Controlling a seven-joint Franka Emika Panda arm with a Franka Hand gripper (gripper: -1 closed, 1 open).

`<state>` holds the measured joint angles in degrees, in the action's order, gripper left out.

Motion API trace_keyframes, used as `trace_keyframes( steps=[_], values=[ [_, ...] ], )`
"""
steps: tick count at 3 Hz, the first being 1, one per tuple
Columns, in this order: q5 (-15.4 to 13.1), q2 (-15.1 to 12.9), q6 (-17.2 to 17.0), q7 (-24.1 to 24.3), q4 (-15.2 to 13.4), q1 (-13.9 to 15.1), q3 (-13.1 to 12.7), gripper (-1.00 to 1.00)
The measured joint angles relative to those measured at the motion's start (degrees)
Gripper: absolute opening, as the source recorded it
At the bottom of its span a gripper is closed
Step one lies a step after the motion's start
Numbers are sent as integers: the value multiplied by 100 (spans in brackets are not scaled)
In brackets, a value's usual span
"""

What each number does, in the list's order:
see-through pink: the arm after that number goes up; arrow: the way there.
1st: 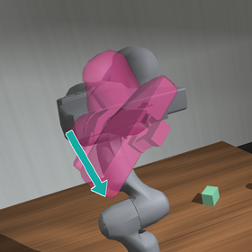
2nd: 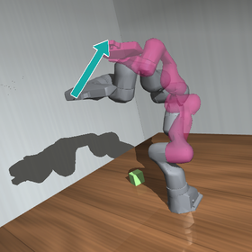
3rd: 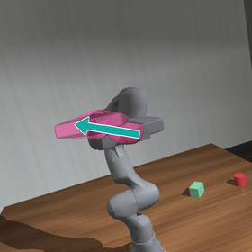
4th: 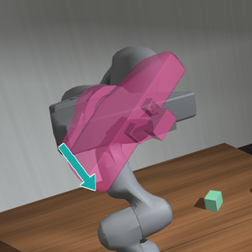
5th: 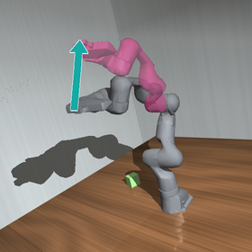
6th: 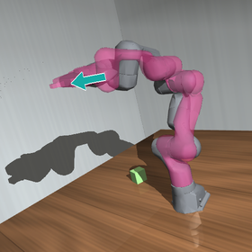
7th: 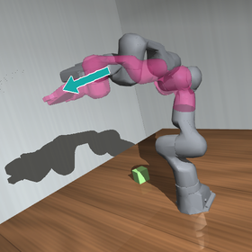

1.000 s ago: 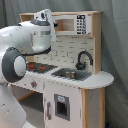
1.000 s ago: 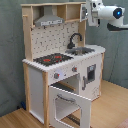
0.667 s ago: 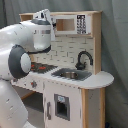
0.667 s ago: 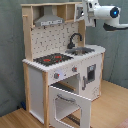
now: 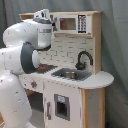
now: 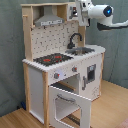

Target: Play with the kitchen

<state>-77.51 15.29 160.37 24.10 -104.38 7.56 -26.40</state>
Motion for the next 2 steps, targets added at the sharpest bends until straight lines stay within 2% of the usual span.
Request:
trace_keyframes(
  steps=[1,2],
  values=[
    [0,387,-221,-177,-38,-6,-358,-100],
    [-58,797,-393,-188,-437,-5,-454,-100]
  ],
)
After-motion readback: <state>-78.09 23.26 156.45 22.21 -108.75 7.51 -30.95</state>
